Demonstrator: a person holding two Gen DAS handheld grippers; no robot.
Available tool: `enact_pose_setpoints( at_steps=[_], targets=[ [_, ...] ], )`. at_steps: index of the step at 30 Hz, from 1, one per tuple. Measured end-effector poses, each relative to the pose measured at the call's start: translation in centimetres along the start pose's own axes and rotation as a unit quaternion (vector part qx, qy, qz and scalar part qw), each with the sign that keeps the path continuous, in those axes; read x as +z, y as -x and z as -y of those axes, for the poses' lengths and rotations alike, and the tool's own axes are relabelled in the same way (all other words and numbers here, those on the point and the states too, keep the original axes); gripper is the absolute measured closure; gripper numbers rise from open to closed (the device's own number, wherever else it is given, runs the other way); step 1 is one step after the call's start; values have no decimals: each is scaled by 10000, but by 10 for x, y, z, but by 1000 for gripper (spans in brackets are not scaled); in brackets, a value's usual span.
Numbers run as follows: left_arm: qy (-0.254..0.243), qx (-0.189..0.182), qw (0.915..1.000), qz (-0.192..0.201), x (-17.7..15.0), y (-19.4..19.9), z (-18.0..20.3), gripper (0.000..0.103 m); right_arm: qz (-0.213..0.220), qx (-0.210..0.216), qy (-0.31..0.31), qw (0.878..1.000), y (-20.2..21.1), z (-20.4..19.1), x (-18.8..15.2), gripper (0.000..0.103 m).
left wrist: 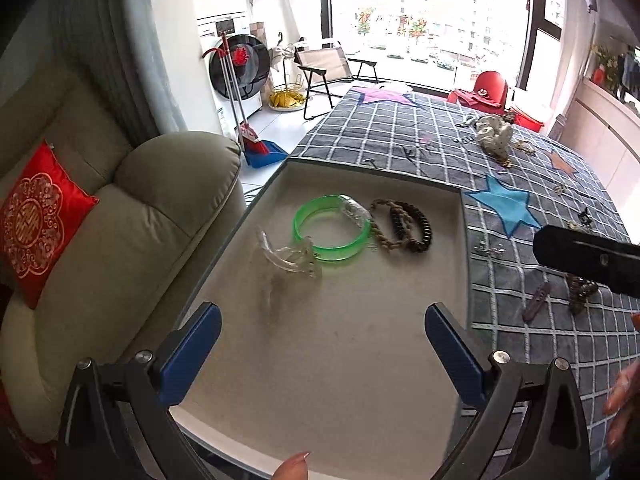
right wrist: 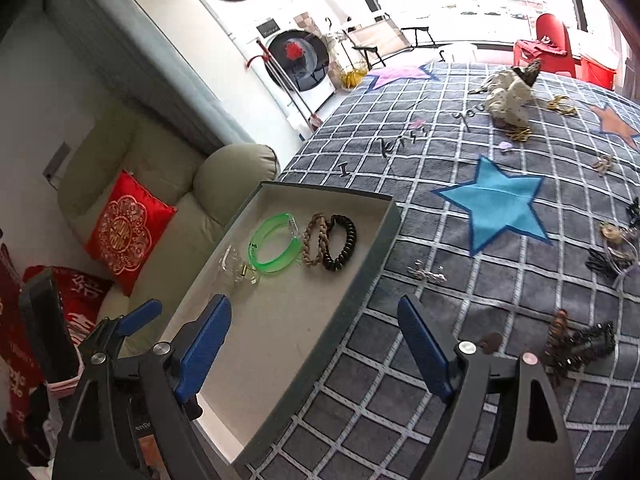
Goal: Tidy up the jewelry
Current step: 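Withdraw both open tools from the tray toward the table, then move both open tools over the bedspread toward the remaining hair clips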
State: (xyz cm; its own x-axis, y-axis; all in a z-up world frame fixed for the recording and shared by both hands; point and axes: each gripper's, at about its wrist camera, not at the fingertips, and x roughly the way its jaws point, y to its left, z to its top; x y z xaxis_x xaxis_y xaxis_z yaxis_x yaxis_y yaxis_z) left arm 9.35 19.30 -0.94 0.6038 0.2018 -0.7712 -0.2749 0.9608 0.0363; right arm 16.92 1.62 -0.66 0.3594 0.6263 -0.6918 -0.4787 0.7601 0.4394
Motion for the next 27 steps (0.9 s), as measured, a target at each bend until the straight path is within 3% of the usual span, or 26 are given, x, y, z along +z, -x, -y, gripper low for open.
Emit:
enact_pose_setpoints(
  at_steps=[6, 17, 27],
  targets=[
    [-187, -95, 9997, -113, -5, 1, 17, 1, 17, -214, -144, 9997, 23, 18, -15, 16],
    [-649, -707, 9953, -115, -15, 23, 75, 1, -114, -794, -656, 9946, 70, 86, -54, 16],
    [-942, -1154, 9887, -160, -19, 30, 127, 1, 210, -1372, -1139, 9838, 126, 146, -89, 16]
  ],
)
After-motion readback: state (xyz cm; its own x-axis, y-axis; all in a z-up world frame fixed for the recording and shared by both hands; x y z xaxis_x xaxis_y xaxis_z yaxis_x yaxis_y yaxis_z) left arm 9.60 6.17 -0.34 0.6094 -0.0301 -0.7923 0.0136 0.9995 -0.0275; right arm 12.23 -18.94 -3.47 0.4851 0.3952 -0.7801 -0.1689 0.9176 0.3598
